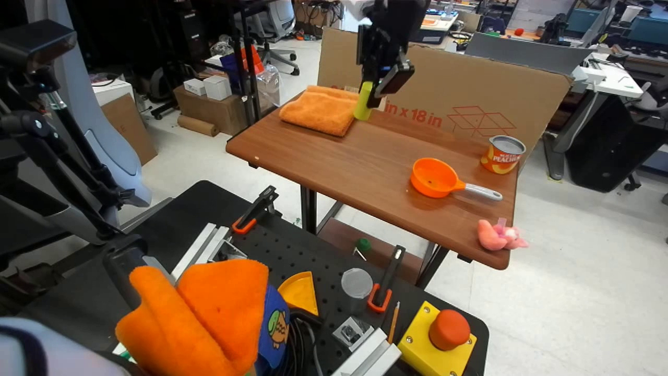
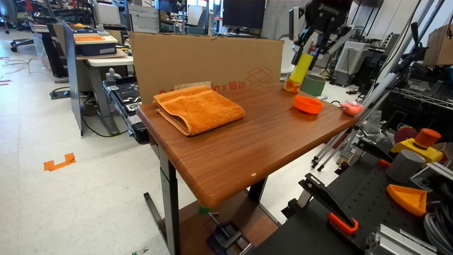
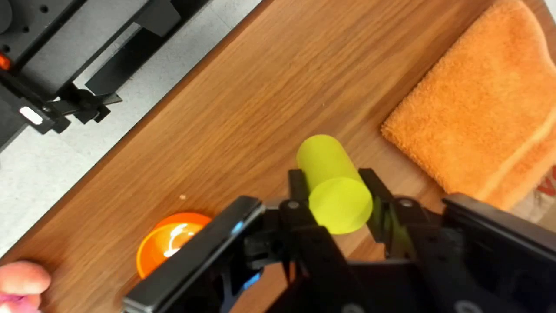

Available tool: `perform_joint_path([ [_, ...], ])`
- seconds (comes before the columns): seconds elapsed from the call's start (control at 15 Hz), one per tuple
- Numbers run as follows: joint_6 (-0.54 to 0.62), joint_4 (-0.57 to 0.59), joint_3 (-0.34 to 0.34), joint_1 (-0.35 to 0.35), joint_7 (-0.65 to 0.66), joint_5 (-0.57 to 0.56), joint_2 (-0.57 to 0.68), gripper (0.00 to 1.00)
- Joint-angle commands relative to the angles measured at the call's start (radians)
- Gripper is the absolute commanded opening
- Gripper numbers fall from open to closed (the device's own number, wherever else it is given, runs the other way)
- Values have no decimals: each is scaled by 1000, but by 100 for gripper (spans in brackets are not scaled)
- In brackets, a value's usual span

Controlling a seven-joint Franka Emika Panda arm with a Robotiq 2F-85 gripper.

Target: Pick up the yellow object from the table and put it in the pot

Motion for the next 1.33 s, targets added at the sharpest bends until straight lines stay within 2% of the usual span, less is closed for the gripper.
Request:
perform_joint_path([
  [0.0, -31, 79, -46, -64, 104, -50, -31, 17],
  [0.2, -49, 184, -78, -111, 204, -90, 25, 17],
  [0.4, -61, 238, -104, -131, 296, -141, 91, 17],
  [1.27, -77, 323, -138, -105, 443, -125, 334, 17],
])
